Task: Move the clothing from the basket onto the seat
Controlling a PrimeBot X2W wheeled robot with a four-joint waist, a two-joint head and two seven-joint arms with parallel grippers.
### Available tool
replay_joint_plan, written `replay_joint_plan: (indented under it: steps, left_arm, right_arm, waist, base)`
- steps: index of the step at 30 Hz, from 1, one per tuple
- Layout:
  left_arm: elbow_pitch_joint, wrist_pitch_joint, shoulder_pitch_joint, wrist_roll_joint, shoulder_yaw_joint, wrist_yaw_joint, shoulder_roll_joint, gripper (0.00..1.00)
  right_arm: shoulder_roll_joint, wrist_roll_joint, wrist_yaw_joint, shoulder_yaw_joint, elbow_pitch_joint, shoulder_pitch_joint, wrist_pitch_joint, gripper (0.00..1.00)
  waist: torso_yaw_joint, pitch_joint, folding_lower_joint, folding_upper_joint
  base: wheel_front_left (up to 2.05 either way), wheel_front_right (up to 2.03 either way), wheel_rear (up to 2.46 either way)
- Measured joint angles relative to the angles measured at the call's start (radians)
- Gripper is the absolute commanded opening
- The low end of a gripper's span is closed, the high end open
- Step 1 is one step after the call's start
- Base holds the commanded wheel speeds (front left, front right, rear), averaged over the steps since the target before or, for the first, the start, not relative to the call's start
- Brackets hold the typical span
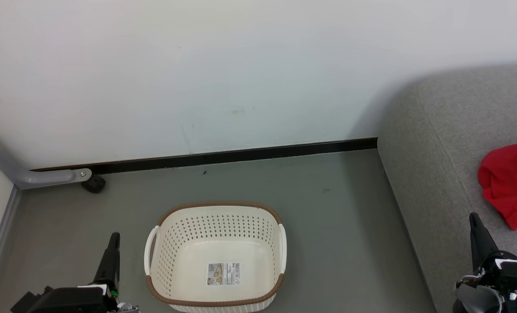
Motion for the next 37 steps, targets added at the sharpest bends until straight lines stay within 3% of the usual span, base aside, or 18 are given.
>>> replay_joint_plan:
  steps: [37]
  left_arm:
    - [-0.001, 0.000, 0.000, 0.000, 0.000, 0.000, 0.000, 0.00]
  right_arm:
    - [0.000, 0.000, 0.000, 0.000, 0.000, 0.001, 0.000, 0.00]
  waist:
    - [0.000, 0.000, 0.0000, 0.0000]
  base:
    - [0.00, 0.00, 0.00]
